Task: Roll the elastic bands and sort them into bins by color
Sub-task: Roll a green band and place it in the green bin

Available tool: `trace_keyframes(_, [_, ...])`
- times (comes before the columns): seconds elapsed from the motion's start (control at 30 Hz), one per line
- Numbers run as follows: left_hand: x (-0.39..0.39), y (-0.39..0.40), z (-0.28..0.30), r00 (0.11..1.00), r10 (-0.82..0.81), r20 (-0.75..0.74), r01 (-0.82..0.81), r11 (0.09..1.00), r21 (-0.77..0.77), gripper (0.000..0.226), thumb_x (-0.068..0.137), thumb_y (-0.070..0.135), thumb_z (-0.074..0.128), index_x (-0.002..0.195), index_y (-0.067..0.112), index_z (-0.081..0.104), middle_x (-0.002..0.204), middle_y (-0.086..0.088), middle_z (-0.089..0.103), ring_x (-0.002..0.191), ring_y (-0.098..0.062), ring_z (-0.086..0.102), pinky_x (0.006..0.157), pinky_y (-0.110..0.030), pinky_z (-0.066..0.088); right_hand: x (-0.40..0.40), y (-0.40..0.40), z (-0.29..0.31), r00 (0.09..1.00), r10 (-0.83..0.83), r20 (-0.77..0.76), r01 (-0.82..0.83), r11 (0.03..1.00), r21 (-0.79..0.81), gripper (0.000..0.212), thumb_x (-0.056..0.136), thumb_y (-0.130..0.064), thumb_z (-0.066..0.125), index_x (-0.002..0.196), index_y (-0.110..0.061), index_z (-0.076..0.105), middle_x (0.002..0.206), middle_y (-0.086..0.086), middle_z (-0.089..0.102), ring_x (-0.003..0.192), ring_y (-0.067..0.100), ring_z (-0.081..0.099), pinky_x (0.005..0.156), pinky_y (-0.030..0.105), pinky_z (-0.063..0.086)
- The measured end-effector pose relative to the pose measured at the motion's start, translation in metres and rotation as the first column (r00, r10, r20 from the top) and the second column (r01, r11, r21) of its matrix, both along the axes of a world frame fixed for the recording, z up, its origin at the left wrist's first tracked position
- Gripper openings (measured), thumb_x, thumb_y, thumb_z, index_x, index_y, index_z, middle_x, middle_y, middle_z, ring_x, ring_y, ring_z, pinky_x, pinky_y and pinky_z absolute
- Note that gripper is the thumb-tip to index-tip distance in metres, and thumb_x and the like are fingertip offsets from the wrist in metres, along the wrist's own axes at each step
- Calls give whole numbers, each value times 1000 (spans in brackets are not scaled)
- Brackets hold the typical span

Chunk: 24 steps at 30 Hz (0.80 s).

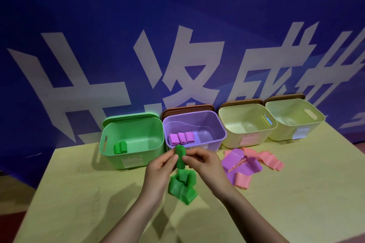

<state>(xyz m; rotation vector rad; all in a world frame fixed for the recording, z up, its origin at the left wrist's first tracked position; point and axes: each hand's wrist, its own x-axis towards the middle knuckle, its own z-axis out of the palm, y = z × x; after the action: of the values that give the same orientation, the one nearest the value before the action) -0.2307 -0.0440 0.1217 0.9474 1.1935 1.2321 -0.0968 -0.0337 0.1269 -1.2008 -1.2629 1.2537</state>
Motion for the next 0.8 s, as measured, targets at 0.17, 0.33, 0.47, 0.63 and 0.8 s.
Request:
trace_keyframes(0.17, [-5,10,-3,996,78,-40,-78,997,14,28,90,3,58,97,27,72,99,2,74,97,-15,67,91,-33,50,-12,7,-3,998,-54,-17,54,998,27,10,83,1,68,80,-7,74,73,6,70,70,10,62,72,28,50])
trace_keyframes(0.33, [-20,27,2,992,127,-20,-126,990,57,26,91,5,58,97,27,70,104,-4,70,102,-18,64,97,-37,47,-30,28,4,998,-59,-2,59,993,100,16,83,3,67,75,-11,68,61,-13,63,60,-3,54,62,12,43])
trace_keyframes(0.47, [-35,43,8,994,108,-21,-107,993,44,29,91,4,58,93,31,69,92,9,71,91,-7,63,89,-27,48,-43,44,1,999,-39,-37,42,996,81,6,85,1,67,80,-3,70,69,-2,63,64,3,54,65,16,45])
trace_keyframes(0.63, [-63,65,4,997,79,8,-78,995,-66,23,92,9,57,105,24,69,102,4,73,97,-14,66,86,-32,53,-61,71,-6,997,37,-70,-41,997,-58,12,84,-6,70,93,1,71,79,8,68,73,10,61,73,24,49])
trace_keyframes(0.8, [-89,89,-4,987,158,-22,-160,982,-98,25,95,7,52,116,17,60,104,0,67,90,-9,63,72,-23,54,-94,109,-16,996,87,-29,-91,976,-196,14,81,-8,74,82,-20,68,68,-8,65,69,7,60,64,19,46])
